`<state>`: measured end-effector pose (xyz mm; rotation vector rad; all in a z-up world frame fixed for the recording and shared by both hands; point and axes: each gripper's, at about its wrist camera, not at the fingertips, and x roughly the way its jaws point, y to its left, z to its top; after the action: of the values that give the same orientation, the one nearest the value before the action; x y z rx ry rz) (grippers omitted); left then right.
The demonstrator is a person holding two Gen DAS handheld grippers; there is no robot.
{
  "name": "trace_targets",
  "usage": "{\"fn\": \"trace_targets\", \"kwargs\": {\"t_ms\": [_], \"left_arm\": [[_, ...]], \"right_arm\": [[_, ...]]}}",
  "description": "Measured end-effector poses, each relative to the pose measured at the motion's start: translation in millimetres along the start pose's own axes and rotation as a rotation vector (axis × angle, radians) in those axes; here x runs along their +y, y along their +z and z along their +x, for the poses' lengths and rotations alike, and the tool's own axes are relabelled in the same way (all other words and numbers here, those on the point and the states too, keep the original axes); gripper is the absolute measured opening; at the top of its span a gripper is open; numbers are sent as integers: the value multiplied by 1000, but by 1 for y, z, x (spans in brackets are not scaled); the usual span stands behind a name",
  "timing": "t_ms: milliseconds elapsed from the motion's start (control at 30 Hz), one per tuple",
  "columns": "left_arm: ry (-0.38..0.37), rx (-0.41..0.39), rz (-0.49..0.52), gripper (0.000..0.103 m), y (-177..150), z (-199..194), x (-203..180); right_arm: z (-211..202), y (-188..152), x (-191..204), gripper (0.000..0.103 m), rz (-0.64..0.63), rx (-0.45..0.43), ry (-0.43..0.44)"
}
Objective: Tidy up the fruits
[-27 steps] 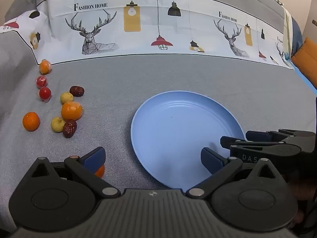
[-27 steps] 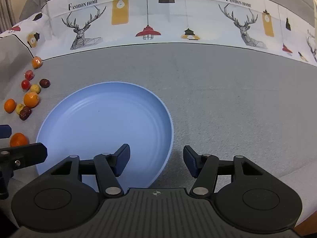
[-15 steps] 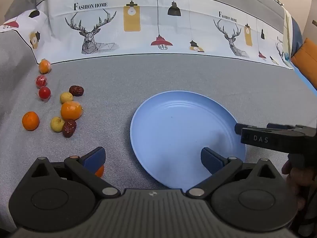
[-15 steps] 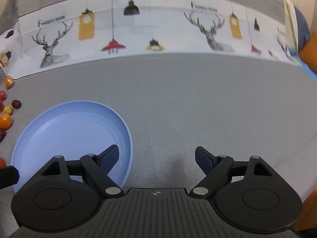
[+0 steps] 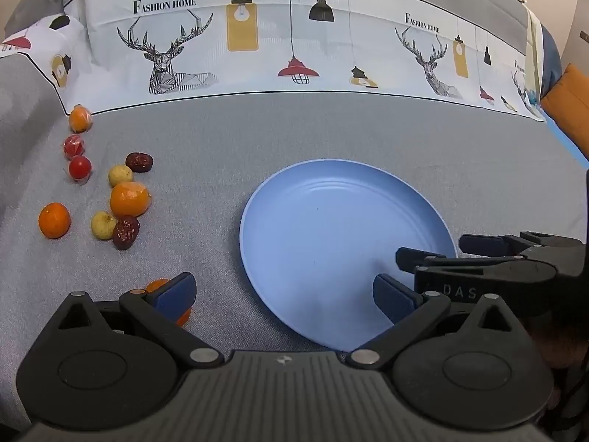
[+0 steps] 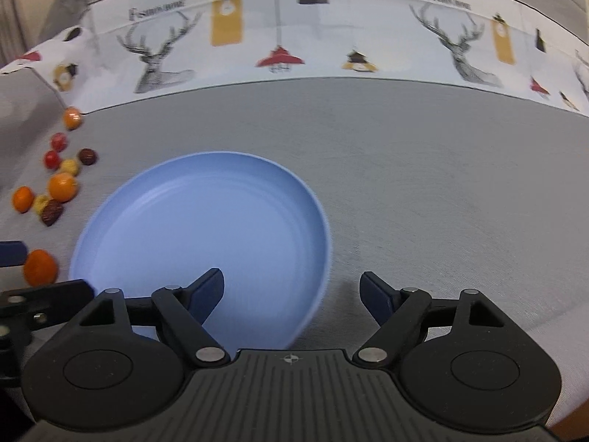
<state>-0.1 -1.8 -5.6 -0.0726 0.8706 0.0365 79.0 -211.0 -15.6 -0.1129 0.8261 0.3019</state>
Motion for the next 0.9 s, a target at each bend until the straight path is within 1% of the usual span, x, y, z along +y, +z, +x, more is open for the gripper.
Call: {"fn": "trace_targets", "kwargs": {"t_ms": [100, 233, 300, 367, 400, 433, 500, 567, 700, 733, 900], "left_arm": [[5, 3, 2, 102, 0, 1, 1], [14, 2, 5, 102, -1, 1, 2], [34, 4, 16, 102, 0, 1, 2], [46, 4, 22, 102, 0, 0, 3], [41, 5, 18, 102, 0, 0, 3], [41, 5, 19, 102, 0, 0, 3], [41, 9, 19, 102, 1, 0, 3], [36, 10, 13, 102, 1, 0, 2], [29, 24, 5, 102, 2, 0, 1], [28, 24, 4, 102, 2, -1, 1], [22, 17, -7, 102, 3, -1, 2]], "right_arm": [[-1, 1, 5, 82, -13, -6, 48], [-3, 3, 7, 82, -19, -19, 65], [-5, 3, 6, 81, -7, -47, 38], [-10, 5, 2, 82, 1, -94, -24], [-11, 7, -2, 83, 19, -102, -39], [-9, 8, -7, 83, 50, -91, -45], [-2, 5, -13, 83, 88, -43, -29], [4, 2, -11, 83, 85, -10, 1], [0, 0, 3, 82, 9, -30, 76], [0, -1, 6, 83, -2, -32, 95], [0, 6, 7, 81, 11, -30, 139]]}}
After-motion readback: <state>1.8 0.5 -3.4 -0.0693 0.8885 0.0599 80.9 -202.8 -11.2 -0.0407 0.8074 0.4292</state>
